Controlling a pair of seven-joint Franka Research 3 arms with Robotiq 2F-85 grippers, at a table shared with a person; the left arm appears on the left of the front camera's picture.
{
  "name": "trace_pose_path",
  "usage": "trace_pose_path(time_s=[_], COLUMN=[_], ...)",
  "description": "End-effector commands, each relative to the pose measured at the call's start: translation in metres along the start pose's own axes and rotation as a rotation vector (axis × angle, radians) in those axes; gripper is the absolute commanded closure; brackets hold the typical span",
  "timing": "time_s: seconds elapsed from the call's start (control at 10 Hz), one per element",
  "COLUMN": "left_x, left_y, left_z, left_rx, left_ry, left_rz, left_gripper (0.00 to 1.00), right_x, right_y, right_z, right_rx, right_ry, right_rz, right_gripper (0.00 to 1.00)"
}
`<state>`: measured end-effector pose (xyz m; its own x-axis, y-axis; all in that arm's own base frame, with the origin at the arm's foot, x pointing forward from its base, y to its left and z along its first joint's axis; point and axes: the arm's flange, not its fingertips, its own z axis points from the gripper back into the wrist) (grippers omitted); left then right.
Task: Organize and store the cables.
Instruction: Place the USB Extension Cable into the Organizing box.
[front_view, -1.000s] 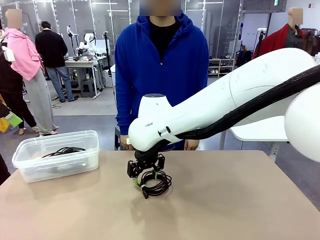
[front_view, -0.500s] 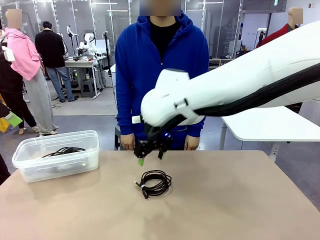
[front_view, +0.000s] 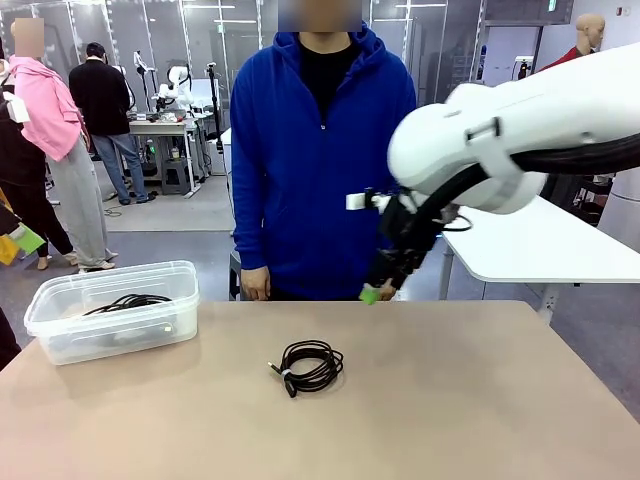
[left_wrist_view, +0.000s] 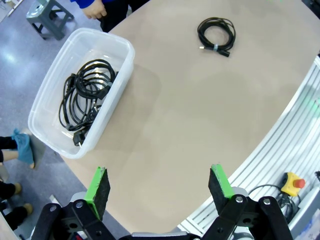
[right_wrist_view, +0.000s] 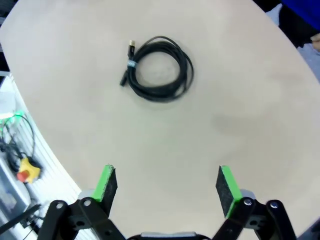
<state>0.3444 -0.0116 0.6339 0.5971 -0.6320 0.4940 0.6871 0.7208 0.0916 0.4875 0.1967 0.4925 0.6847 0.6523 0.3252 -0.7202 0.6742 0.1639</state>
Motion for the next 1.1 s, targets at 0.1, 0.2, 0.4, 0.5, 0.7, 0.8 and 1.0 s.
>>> trace_pose_path(time_s=[0.1, 0.2, 0.4, 0.5, 0.7, 0.8, 1.0], left_x=[0.004, 0.004, 0.004, 0.004, 0.004, 0.004, 0.004], left_y=[0.001, 0.001, 0.001, 0.001, 0.001, 0.001, 0.001], left_z=[0.000, 0.000, 0.000, 0.000, 0.000, 0.000, 0.000], left_rx=[0.019, 0.019, 0.019, 0.019, 0.019, 0.019, 0.019], left_ry=[0.007, 0.007, 0.007, 0.007, 0.007, 0.007, 0.007], left_rz=[0.012, 0.012, 0.012, 0.012, 0.012, 0.012, 0.012], left_gripper=[0.00, 0.00, 0.00, 0.00, 0.00, 0.00, 0.00], right_x=[-0.069, -0.090, -0.127, -0.139, -0.159, -0.169, -0.185], right_y=[-0.028, -0.041, -0.060, -0.068, -0.083, -0.094, -0.102], right_z=[0.031, 0.043, 0.063, 0.066, 0.075, 0.084, 0.102], right_rx=[-0.055, -0.075, -0.060, -0.079, -0.153, -0.099, -0.109], right_ry=[-0.044, -0.080, -0.125, -0.137, -0.137, -0.135, -0.169], right_rz=[-0.005, -0.010, 0.016, 0.020, 0.043, 0.105, 0.105], right_gripper=[0.00, 0.00, 0.00, 0.00, 0.00, 0.00, 0.00])
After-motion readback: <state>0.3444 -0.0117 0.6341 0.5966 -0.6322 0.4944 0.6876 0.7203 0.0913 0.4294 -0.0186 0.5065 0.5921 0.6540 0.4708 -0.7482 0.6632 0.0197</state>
